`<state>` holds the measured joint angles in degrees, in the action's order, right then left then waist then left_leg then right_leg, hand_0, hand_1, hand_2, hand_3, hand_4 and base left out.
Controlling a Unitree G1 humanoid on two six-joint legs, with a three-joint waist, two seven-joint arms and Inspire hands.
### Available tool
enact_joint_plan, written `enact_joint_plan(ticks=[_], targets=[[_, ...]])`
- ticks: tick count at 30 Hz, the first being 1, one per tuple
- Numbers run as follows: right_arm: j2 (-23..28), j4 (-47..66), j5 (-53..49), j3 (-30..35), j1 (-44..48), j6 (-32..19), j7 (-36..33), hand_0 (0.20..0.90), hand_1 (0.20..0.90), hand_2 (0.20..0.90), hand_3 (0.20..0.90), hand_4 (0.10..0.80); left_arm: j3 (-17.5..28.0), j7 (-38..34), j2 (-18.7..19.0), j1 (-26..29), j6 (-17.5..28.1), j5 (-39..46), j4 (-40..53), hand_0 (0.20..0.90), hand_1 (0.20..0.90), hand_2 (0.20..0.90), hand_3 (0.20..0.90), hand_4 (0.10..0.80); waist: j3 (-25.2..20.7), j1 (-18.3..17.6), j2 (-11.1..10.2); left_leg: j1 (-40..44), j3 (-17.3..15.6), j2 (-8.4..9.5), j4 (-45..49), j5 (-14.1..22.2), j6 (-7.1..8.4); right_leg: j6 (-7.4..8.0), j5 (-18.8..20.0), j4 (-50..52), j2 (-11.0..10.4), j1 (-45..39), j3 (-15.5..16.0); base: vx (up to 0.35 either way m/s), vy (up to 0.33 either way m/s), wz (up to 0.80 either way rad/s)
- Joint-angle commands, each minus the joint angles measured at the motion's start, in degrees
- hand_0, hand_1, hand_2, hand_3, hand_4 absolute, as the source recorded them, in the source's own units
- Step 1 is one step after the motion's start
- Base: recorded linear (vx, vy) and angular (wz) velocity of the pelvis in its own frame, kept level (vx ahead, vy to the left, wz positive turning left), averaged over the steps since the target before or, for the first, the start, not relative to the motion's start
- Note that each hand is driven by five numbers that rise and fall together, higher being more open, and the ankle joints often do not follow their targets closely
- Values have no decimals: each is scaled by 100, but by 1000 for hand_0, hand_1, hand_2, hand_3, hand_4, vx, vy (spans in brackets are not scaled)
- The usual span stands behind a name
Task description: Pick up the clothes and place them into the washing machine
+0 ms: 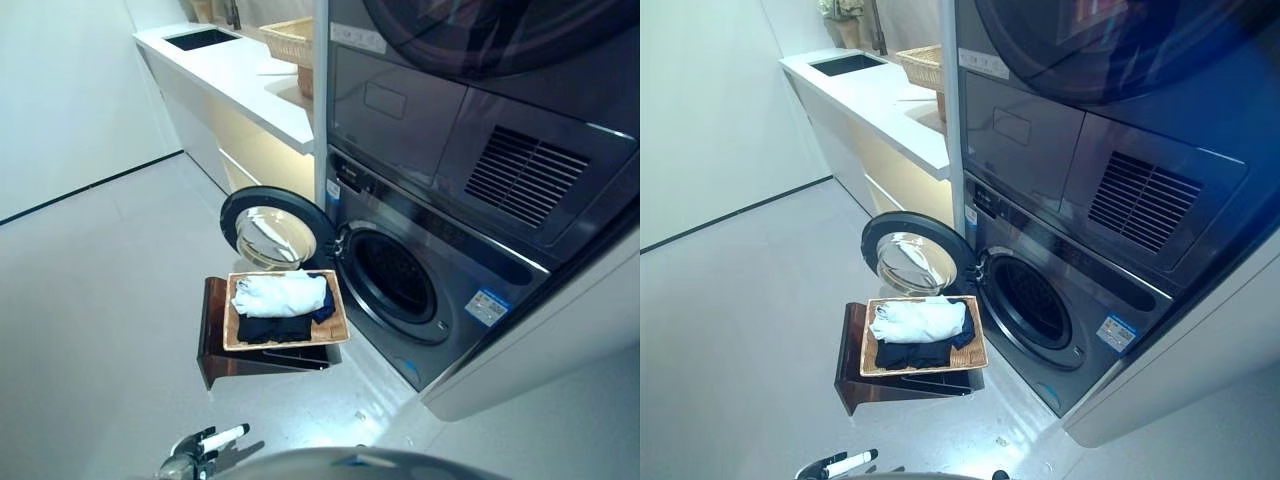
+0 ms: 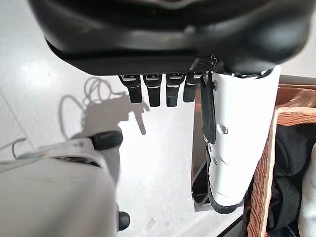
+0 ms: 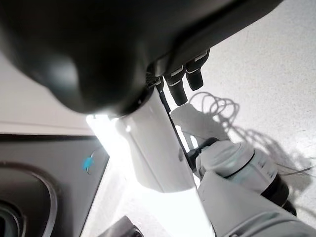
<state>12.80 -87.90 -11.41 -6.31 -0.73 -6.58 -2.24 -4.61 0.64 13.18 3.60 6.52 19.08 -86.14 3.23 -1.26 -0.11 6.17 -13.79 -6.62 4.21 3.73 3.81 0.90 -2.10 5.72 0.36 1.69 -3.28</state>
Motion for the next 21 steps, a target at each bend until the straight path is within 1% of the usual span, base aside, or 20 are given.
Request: enact_joint_plan(ticks=[1, 2, 3, 4, 5, 6, 7, 8, 9, 10, 12, 13, 14, 15, 16, 19, 20, 21], targets=[[216, -237, -188, 123, 304, -64, -53, 900, 900, 900, 900, 800, 61, -36, -112, 416, 65, 151, -172, 900, 900, 900, 900, 800, 168, -23, -269, -669, 400, 181, 1498, -320, -78, -152, 155, -460, 208, -561, -90, -83, -195, -18], [237, -214, -188, 117, 332, -66, -60, 900, 900, 900, 900, 800, 55, -25, -111, 416, 54, 170, -186, 900, 900, 900, 900, 800, 227, -1, -345, -988, 497, 182, 1893, -427, -102, -189, 150, -445, 182, -547, -81, -85, -149, 18], [265, -188, -179, 111, 359, -66, -71, 900, 900, 900, 900, 800, 62, -20, -112, 412, 42, 184, -207, 900, 900, 900, 900, 800, 269, 38, -390, -1250, 640, 313, 2040, -399, -153, -197, 142, -412, 150, -519, -82, -9, -42, 17], [328, -172, -167, 104, 392, -59, -90, 900, 900, 900, 900, 800, 133, -6, -134, 314, 25, 184, -260, 900, 900, 900, 900, 800, 253, 93, -405, -1611, 778, 594, 1537, -159, -274, -131, 100, -421, 93, -529, -136, 0, 0, 0], [327, -172, -167, 104, 392, -59, -90, 900, 900, 900, 900, 800, 134, -6, -133, 314, 24, 184, -260, 900, 900, 900, 900, 800, 234, 86, -411, -1625, 781, 601, 1517, -178, -274, -131, 103, -420, 88, -508, -131, 74, 55, -13], [361, -170, -167, 125, 400, -48, -102, 900, 900, 900, 900, 800, 166, -15, -117, 253, 22, 211, -285, 900, 900, 900, 900, 800, 227, 107, -378, -1682, 824, 567, 1119, -351, -243, -108, 104, -426, 135, -541, -180, 84, 56, 0], [390, -153, -181, 139, 402, -56, -139, 900, 900, 900, 900, 800, 174, -42, -106, 226, 25, 226, -295, 900, 900, 900, 900, 800, 264, 143, -349, -1673, 931, 580, 566, -637, -186, -92, 98, -426, 187, -595, -209, 169, 121, 13], [408, -137, -225, 149, 399, -69, -169, 900, 900, 900, 900, 800, 168, -60, -105, 196, 37, 243, -300, 900, 900, 900, 900, 800, 259, 178, -303, -1799, 1052, 587, 12, -865, -170, -67, 3, -438, 246, -651, -231, 131, 96, 11], [408, -137, -225, 149, 399, -69, -169, 900, 900, 900, 900, 800, 168, -60, -105, 196, 37, 243, -300, 900, 900, 900, 900, 800, 261, 178, -303, -1796, 1052, 587, 9, -867, -170, -66, 2, -439, 245, -652, -231, 145, 115, 9], [411, -150, -259, 138, 398, -65, -192, 900, 900, 900, 900, 800, 166, -65, -105, 168, 45, 275, -304, 900, 900, 900, 900, 800, 245, 182, -278, -1874, 1051, 583, -316, -947, -160, -67, -109, -433, 279, -723, -268, 115, 96, 10], [385, -153, -290, 114, 379, -47, -207, 900, 900, 900, 900, 800, 152, -67, -99, 138, 56, 291, -284, 900, 900, 900, 900, 800, 213, 217, -246, -1888, 873, 511, -645, -1039, -138, -58, -305, -363, 328, -849, -316, 201, 172, 9], [361, -157, -277, 116, 356, -44, -201, 900, 900, 900, 900, 800, 150, -61, -99, 124, 53, 280, -270, 900, 900, 900, 900, 800, 172, 232, -212, -1752, 755, 433, -841, -1087, -147, -61, -414, -320, 340, -933, -282, 270, 225, -13], [338, -159, -301, 131, 357, -48, -203, 900, 900, 900, 900, 800, 140, -67, -98, 139, 45, 250, -266, 900, 900, 900, 900, 800, 111, 214, -218, -1677, 664, 453, -794, -1131, -157, -44, -488, -322, 300, -1040, -226, 298, 211, -41], [309, -147, -304, 122, 342, -45, -210, 900, 900, 900, 900, 800, 137, -88, -68, 143, 58, 236, -252, 900, 900, 900, 900, 800, 25, 247, -261, -1663, 714, 474, -741, -1149, -167, -37, -543, -281, 242, -1051, -236, 306, 220, -51], [240, -155, -310, 111, 286, -30, -209, 900, 900, 900, 900, 800, 157, -119, -32, 149, 103, 268, -220, 900, 900, 900, 900, 800, -39, 229, -302, -1597, 676, 494, -744, -1122, -184, -26, -605, -262, 182, -1096, -259, 272, 201, -52], [124, -167, -216, 37, 205, -11, -157, 900, 900, 900, 900, 800, 183, -123, 20, 190, 111, 185, -168, 900, 900, 900, 900, 800, -195, 273, -374, -1378, 490, 557, -859, -1050, -248, 61, -590, -334, 47, -1195, -236, 220, 188, -27], [56, -134, -180, -27, 221, 0, -155, 900, 900, 900, 900, 800, 183, -151, 43, 210, 115, 146, -173, 900, 900, 900, 900, 800, -289, 274, -422, -1313, 415, 586, -921, -984, -277, 125, -563, -429, -10, -1211, -247, 164, 146, -31], [55, -133, -180, -27, 220, 0, -155, 900, 900, 900, 900, 800, 183, -151, 43, 209, 115, 146, -173, 900, 900, 900, 900, 800, -292, 275, -424, -1313, 413, 587, -921, -983, -278, 126, -563, -432, -12, -1211, -249, 157, 135, -27]])
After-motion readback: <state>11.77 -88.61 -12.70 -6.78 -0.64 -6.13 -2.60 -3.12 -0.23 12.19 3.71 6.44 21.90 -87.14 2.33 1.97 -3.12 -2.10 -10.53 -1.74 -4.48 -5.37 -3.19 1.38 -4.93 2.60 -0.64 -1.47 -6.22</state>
